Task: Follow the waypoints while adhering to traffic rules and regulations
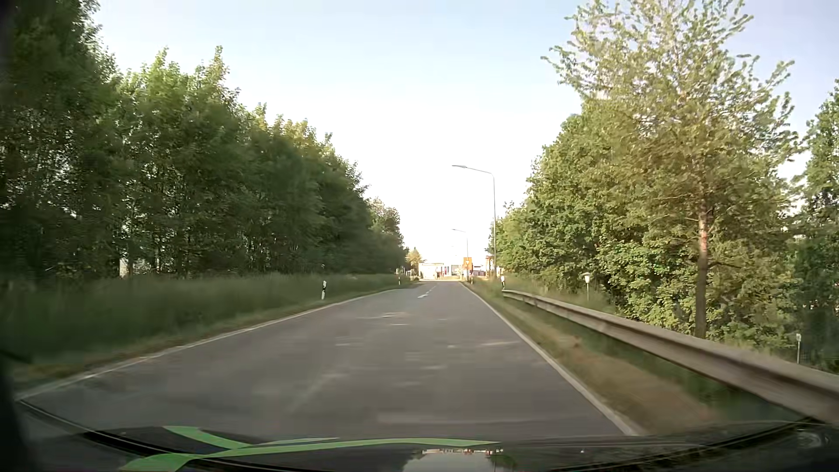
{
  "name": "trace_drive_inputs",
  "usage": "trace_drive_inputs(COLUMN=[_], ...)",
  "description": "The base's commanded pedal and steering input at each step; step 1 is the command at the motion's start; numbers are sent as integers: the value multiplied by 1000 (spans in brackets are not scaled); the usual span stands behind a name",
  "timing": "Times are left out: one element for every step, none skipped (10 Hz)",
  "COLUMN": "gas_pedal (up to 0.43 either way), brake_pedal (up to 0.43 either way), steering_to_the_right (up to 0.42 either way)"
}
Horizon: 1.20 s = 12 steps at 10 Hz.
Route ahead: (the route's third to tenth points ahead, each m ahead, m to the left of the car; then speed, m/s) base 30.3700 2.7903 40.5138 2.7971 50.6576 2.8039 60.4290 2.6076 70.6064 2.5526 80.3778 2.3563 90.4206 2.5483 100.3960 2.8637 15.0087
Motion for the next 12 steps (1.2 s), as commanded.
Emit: trace_drive_inputs(gas_pedal=[209,189,157,118,98,98,98,98,98,98,87,28], brake_pedal=[0,0,0,0,0,0,0,0,0,0,0,0], steering_to_the_right=[-3,-4,-2,-2,-2,-1,-2,-2,-1,-1,-1,-1])
